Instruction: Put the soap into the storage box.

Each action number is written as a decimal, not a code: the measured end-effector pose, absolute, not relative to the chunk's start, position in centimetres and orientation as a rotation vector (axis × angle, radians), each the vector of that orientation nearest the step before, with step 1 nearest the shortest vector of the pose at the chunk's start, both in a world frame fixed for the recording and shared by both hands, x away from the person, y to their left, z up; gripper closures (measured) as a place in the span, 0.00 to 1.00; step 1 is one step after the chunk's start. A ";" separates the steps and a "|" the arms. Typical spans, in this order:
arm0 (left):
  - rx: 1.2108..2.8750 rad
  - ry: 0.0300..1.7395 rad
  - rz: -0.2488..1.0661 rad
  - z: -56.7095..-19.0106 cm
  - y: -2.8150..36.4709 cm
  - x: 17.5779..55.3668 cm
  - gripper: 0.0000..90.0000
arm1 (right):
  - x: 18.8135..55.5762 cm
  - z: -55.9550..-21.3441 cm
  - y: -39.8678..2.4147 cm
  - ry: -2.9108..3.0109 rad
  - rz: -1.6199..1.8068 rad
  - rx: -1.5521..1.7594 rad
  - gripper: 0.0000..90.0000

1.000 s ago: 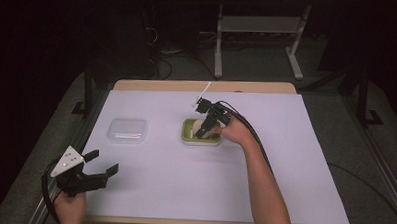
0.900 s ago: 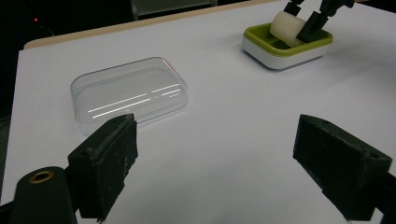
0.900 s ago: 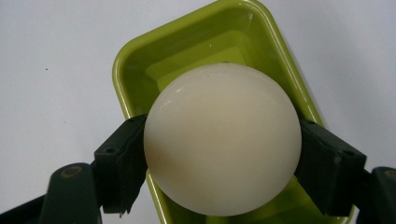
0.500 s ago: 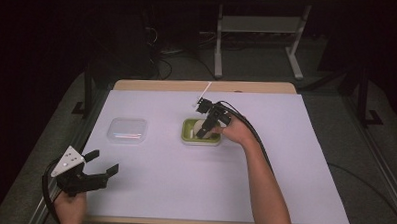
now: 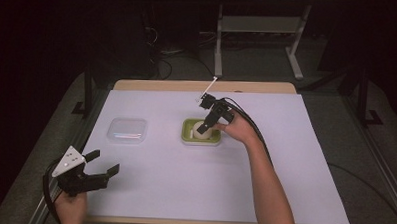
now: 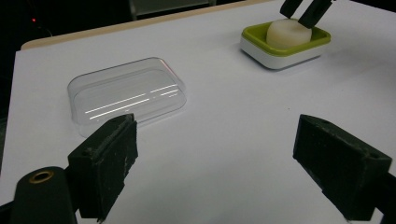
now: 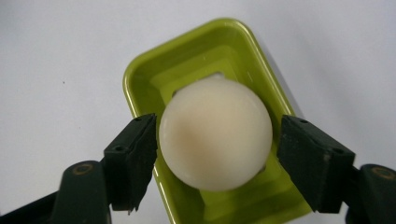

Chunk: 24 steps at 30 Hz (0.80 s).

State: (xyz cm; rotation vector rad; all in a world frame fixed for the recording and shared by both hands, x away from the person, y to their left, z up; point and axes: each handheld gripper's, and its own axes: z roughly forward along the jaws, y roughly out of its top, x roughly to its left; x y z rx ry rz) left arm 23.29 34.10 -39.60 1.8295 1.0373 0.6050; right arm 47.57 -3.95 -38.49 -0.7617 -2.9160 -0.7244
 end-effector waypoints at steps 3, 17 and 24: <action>1.830 1.036 0.607 -39.6 34.1 23.3 0.15 | 47.5 -38.5 -4.3 -2.900 -0.716 -0.774 0.29; 1.830 1.033 0.607 -39.6 34.0 23.3 0.15 | 46.3 -38.0 -5.8 -2.884 -0.751 -0.786 0.28; 1.828 1.039 0.600 -39.6 34.0 23.3 0.15 | 45.7 -37.8 -7.4 -2.863 -0.789 -0.811 0.28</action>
